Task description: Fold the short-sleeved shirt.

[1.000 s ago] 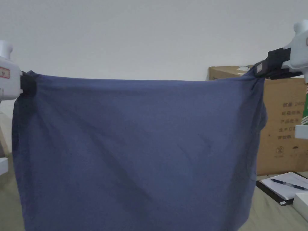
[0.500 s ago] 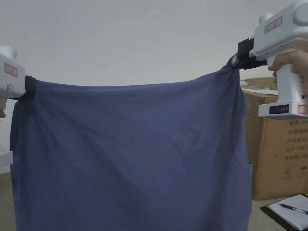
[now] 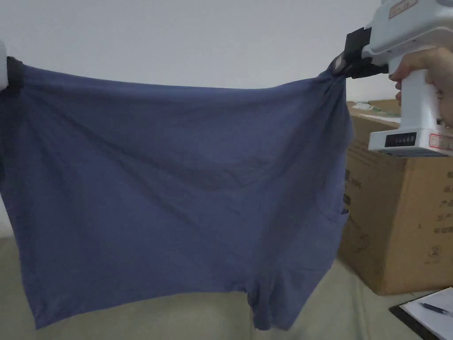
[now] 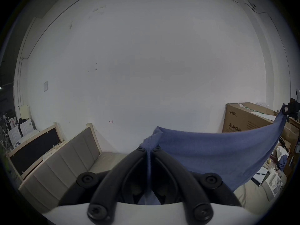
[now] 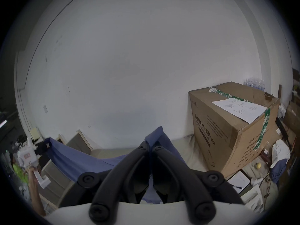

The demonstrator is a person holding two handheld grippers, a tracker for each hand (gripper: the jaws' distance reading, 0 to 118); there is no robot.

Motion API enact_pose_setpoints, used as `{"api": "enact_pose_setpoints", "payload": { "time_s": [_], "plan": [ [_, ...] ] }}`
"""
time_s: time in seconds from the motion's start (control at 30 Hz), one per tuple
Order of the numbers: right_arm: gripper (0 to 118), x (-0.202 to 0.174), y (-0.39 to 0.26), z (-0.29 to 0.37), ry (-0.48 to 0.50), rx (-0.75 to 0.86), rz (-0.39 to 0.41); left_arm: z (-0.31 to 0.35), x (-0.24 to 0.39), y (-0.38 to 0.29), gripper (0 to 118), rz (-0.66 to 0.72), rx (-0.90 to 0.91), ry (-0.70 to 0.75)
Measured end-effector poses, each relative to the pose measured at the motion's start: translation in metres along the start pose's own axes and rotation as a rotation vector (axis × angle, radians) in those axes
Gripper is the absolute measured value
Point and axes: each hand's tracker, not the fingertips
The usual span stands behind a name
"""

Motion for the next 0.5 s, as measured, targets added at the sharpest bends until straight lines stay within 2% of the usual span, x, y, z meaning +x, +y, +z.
{"api": "enact_pose_setpoints", "payload": {
  "time_s": [0.07,0.17,0.27,0.37,0.5],
  "plan": [
    [1,0.002,-0.009,-0.012,-0.004,-0.018,0.009,-0.012,-0.002,-0.012,0,0.0,-0.01,0.004],
    [1,0.007,-0.033,-0.036,-0.01,-0.061,-0.034,-0.036,-0.002,-0.044,0,-0.006,-0.059,0.01],
    [1,0.014,-0.07,-0.074,-0.043,-0.127,-0.022,-0.073,0.0,-0.089,0,-0.022,-0.149,0.01],
    [1,0.026,-0.12,-0.126,-0.049,-0.23,-0.015,-0.119,0.005,-0.148,0,-0.037,-0.233,0.052],
    [1,0.053,-0.198,-0.2,-0.092,-0.361,-0.035,-0.172,0.009,-0.235,0,0.013,-0.373,0.022]
  ]
}}
